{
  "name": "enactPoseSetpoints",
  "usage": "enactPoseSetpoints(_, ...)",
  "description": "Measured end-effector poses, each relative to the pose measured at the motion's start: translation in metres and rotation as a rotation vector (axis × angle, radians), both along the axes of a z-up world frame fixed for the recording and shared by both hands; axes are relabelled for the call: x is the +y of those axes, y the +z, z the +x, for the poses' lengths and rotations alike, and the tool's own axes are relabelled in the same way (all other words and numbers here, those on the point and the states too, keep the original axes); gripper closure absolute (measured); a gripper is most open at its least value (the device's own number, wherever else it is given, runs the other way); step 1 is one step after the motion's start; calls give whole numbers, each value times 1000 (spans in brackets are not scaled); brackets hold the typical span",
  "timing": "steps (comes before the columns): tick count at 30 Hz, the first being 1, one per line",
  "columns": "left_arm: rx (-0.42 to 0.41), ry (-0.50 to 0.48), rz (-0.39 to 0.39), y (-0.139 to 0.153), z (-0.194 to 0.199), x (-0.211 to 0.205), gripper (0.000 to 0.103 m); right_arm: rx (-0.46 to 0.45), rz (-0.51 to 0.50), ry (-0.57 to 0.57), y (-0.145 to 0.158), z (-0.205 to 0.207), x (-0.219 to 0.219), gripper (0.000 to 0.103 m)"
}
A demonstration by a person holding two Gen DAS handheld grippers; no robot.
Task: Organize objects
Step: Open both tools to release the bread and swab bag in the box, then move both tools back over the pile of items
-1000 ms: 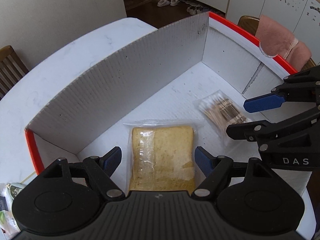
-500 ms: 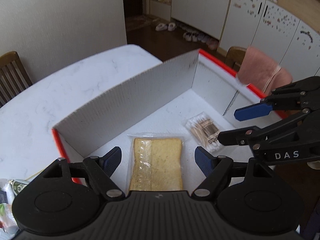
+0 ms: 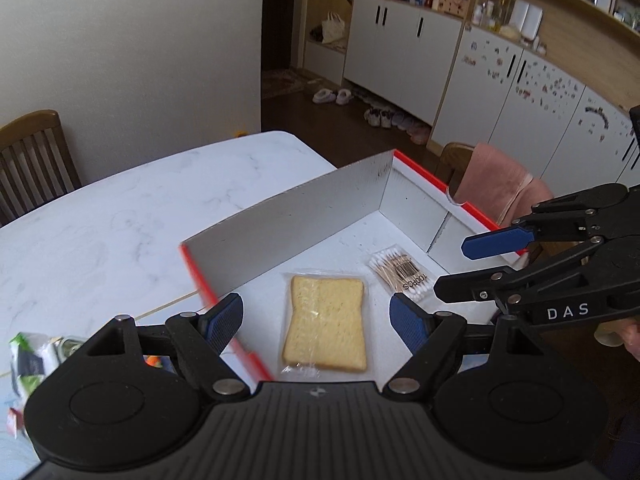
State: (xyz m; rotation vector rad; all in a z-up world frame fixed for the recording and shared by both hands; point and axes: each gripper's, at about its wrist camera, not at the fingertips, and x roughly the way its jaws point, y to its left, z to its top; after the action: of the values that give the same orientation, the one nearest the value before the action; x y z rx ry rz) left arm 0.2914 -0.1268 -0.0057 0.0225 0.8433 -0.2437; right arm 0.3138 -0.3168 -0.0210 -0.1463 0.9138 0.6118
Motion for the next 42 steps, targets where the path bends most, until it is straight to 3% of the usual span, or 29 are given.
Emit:
enactPoseSetpoints(10, -51, 51, -9, 16, -52, 53, 23, -20, 34, 39, 14, -37, 43, 44)
enactPoseSetpoints(23, -64, 145, -21, 15, -105, 144, 21, -28, 55, 101, 10, -80, 118, 38)
enactPoseSetpoints(31, -53, 183, -9, -5, -128, 193, 1, -22, 45, 100, -1, -95, 155, 35)
enactPoseSetpoints(42, -29, 155, 20, -49, -143, 228, 0, 27, 3, 70, -28, -100, 192, 30)
